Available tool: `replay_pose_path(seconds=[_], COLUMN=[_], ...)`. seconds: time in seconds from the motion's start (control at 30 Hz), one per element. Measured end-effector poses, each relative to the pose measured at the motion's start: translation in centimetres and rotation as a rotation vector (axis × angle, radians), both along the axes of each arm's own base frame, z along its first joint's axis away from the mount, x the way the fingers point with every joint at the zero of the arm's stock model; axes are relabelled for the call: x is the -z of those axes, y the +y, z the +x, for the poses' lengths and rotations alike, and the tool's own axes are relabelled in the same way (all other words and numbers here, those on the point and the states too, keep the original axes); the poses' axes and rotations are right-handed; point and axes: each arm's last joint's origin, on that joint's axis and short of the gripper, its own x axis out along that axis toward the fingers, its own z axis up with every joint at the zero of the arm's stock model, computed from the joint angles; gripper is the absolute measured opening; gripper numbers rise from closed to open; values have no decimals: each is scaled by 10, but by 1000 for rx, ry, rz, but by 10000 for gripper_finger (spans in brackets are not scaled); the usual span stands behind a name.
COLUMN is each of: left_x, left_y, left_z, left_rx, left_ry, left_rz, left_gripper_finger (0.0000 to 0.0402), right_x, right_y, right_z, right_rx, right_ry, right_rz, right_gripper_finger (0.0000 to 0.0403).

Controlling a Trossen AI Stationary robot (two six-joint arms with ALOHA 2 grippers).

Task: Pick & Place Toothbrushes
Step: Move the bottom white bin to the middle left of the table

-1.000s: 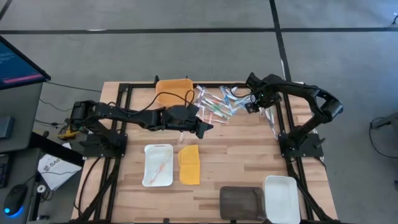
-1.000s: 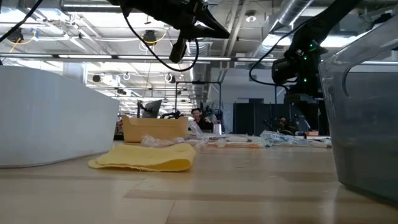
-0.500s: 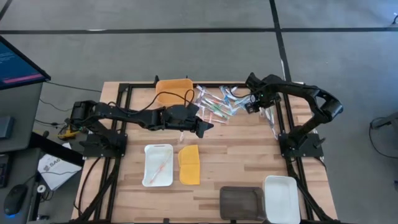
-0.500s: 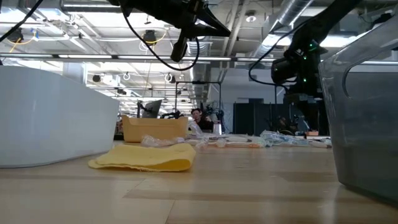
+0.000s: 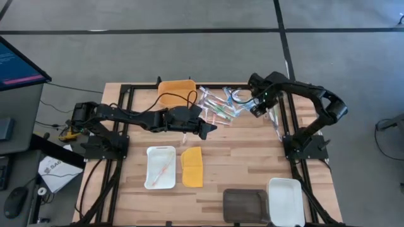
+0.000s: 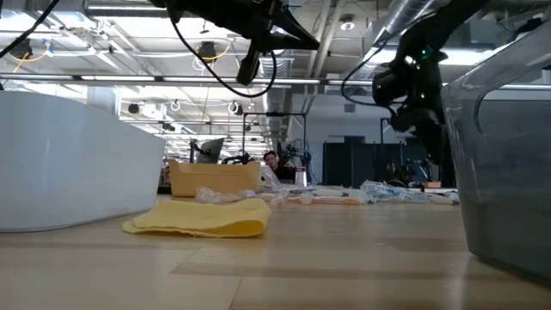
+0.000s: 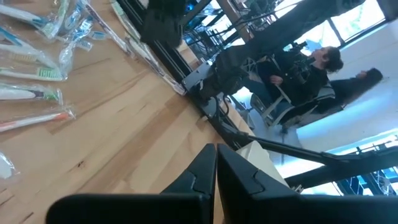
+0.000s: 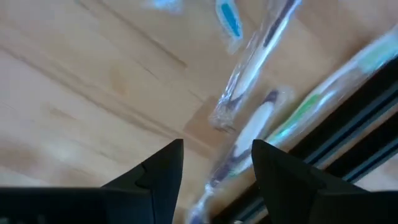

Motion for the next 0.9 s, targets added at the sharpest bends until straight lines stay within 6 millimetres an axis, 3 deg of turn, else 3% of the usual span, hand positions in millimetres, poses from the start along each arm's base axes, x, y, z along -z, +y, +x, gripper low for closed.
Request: replay_pose_path(seconds=[0.23,0.43,0.6,0.9], left_x=[-1,-1,-1,-1], left_y=[0,1,1,1], left_z=[0,0,0,0], left_rx=[-16,-17,-17,-17], left_ry=[-8,-10,-10,-13], left_rz=[5,6,6,10], left_gripper_finger=[8,8,8,8], right_x=[-53,-90,-101,-100], right_y=[-31,-50,-54,-54], right_z=[5,7,8,6], right_rx=[-248,-420,-407,-344], right_ry=[-104,-18,-34,-41], right_rz=[-153,-383,-437,-427], right_gripper_finger=[155,126,109,108])
